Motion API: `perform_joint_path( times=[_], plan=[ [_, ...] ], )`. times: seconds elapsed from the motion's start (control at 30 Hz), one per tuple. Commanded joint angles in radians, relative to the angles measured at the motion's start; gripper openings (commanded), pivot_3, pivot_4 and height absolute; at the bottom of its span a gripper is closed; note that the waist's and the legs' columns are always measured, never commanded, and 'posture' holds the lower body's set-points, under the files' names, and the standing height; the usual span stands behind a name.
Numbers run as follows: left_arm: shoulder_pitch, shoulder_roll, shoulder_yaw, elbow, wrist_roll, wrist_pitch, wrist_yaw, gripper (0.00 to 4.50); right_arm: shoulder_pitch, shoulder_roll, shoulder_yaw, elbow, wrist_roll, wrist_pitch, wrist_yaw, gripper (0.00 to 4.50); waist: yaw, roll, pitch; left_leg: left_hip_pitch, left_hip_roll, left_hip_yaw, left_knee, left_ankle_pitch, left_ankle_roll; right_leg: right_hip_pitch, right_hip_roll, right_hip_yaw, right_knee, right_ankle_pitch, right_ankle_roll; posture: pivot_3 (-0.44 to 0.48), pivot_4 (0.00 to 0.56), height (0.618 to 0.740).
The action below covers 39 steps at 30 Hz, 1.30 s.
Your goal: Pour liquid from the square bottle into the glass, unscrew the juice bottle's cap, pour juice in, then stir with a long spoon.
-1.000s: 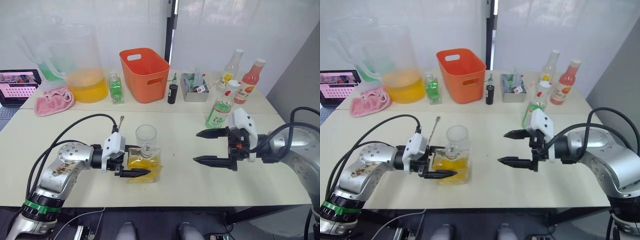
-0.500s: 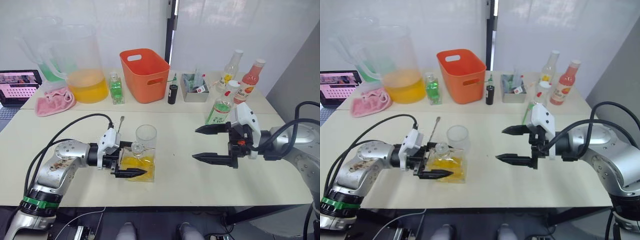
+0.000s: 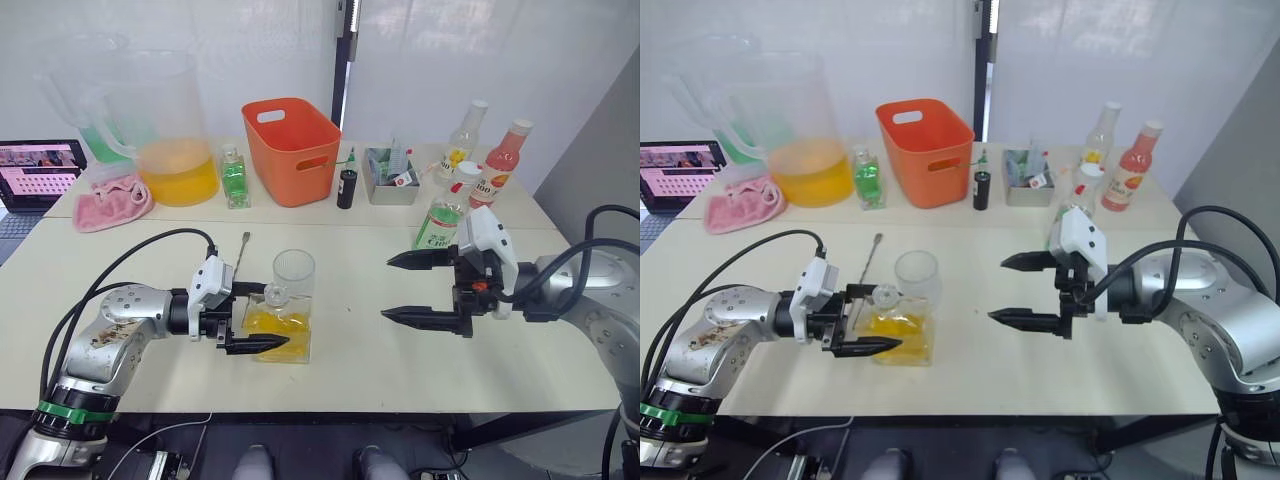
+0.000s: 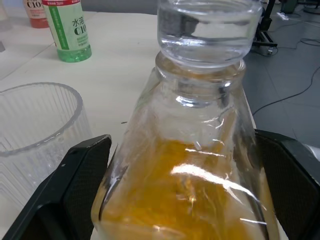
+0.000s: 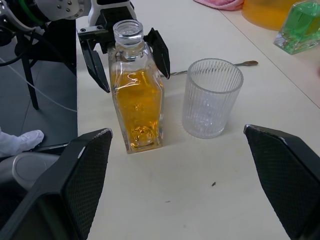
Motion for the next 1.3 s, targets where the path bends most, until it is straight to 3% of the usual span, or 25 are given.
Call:
perform_joint_path(
  times=[0.03, 0.2, 0.33, 0.63, 1.2, 1.3],
  plan=[
    [-0.023, -0.013, 0.003, 0.007, 0.004, -0.037, -0.009, 4.22, -0.012, 0.004, -0.013, -0.030, 0.005, -0.015, -0.014, 4.50, 0.000, 0.000, 0.000, 0.000, 0.000, 0.000, 0.000, 0.000, 0.000, 0.000, 0.000, 0.000, 0.000, 0.000, 0.000, 0.000, 0.150, 0.703],
    [-0.044, -0.043, 0.004, 0.025, -0.028, -0.025, -0.034, 2.79, -0.046, 0.046, 0.027, -0.028, -0.006, -0.019, -0.047, 4.50, 0.000, 0.000, 0.000, 0.000, 0.000, 0.000, 0.001, 0.000, 0.000, 0.000, 0.000, 0.000, 0.000, 0.001, 0.001, 0.000, 0.150, 0.703],
    [-0.043, -0.043, -0.003, 0.018, -0.026, -0.021, -0.048, 2.80, -0.108, 0.139, 0.133, -0.023, -0.073, -0.041, -0.104, 4.50, -0.001, 0.000, 0.000, 0.000, 0.000, 0.000, 0.003, 0.000, 0.000, 0.001, 0.000, 0.000, 0.000, 0.001, 0.001, 0.000, 0.150, 0.703],
    [-0.029, -0.040, -0.026, -0.010, -0.009, -0.033, -0.056, 2.80, -0.214, 0.344, 0.221, 0.024, -0.058, 0.051, -0.202, 4.50, 0.000, 0.000, 0.000, -0.001, 0.000, -0.001, 0.005, 0.000, 0.000, 0.001, 0.000, 0.000, 0.001, 0.002, -0.001, 0.000, 0.150, 0.703],
    [-0.033, -0.053, -0.065, -0.023, 0.007, -0.067, -0.076, 2.80, -0.293, 0.434, 0.339, 0.085, -0.131, 0.084, -0.201, 4.50, 0.002, 0.001, 0.000, -0.001, 0.000, -0.001, 0.006, 0.000, 0.000, 0.002, 0.000, 0.000, 0.001, 0.003, -0.002, 0.000, 0.150, 0.703],
    [-0.030, -0.052, -0.070, -0.036, 0.007, -0.062, -0.076, 2.80, -0.294, 0.450, 0.362, 0.103, -0.159, 0.054, -0.190, 3.63, 0.003, 0.001, 0.000, -0.002, 0.000, -0.001, 0.006, 0.000, 0.000, 0.002, 0.000, 0.000, 0.001, 0.003, -0.002, 0.000, 0.150, 0.703]
  ],
)
